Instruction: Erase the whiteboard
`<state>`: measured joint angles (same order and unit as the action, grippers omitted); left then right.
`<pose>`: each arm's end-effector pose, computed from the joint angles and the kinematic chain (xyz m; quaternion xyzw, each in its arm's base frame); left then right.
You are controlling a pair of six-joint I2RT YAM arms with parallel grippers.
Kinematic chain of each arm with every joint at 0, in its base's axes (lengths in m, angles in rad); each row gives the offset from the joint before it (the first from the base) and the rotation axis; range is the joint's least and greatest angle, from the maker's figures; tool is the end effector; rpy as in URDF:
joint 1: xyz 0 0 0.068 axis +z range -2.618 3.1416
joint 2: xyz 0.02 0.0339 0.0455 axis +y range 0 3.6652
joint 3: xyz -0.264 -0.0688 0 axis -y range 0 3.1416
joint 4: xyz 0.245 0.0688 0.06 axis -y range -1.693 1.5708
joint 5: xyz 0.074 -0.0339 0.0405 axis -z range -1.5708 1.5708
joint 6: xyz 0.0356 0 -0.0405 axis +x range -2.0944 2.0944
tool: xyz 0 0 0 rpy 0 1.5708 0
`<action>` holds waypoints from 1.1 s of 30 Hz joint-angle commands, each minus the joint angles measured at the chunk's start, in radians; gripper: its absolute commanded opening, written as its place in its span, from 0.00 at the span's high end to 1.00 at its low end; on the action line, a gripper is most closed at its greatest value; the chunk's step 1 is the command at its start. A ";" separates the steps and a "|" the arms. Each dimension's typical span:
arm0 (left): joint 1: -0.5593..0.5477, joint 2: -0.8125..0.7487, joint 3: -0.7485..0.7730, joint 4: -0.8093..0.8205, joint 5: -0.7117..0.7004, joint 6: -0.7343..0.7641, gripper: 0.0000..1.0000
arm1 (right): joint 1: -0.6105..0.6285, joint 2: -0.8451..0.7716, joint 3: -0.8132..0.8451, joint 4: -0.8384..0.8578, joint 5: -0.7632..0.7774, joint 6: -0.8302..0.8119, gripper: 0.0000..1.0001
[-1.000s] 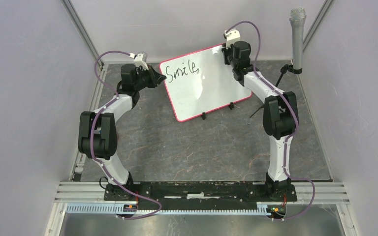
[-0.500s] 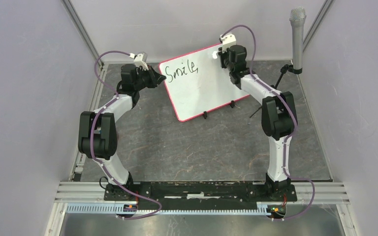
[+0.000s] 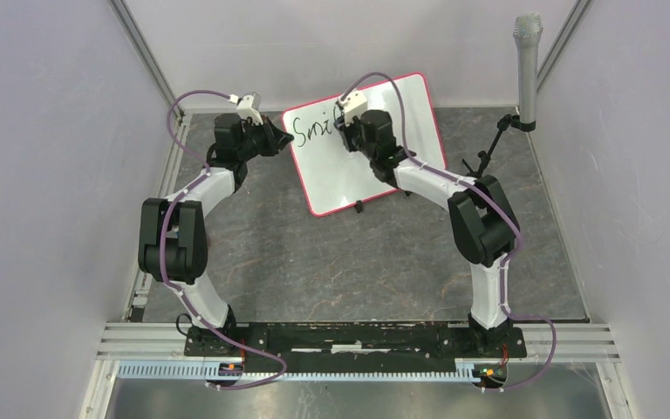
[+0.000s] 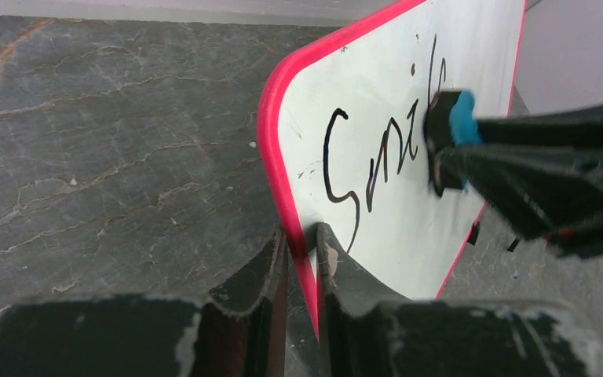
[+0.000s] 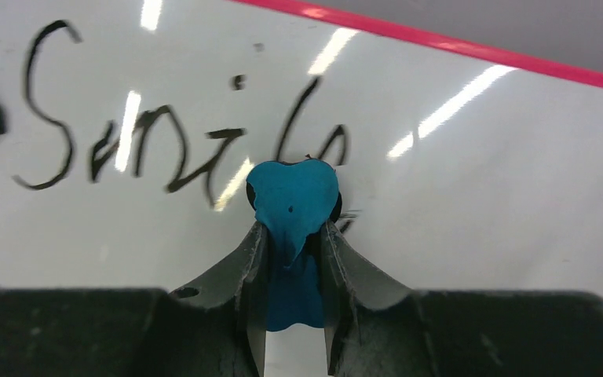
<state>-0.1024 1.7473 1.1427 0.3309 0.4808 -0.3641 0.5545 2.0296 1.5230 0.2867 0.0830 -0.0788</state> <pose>0.3999 -0.0576 0.2550 0.0416 0.7862 -0.3202 0.5269 0.4157 0.2540 0.2599 -0.2182 0.7491 0.1157 0.6147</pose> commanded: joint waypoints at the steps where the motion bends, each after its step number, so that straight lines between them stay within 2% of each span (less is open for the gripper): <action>1: -0.011 -0.040 0.006 0.046 0.001 0.085 0.98 | 0.053 -0.027 -0.032 0.020 -0.034 0.039 1.00; 10: -0.011 -0.042 0.006 0.048 0.004 0.082 0.98 | -0.009 -0.067 -0.072 0.005 0.098 0.041 1.00; 18: -0.011 -0.042 0.006 0.050 0.007 0.076 0.98 | -0.064 -0.107 -0.142 0.031 0.131 0.077 1.00; 33: -0.014 -0.046 0.005 0.053 0.007 0.078 0.98 | 0.107 0.039 0.081 -0.028 0.080 0.050 1.00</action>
<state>-0.1043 1.7435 1.1423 0.3313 0.4812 -0.3641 0.6487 2.0338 1.5192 0.2703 0.1848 -0.0200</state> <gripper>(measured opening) 0.218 0.303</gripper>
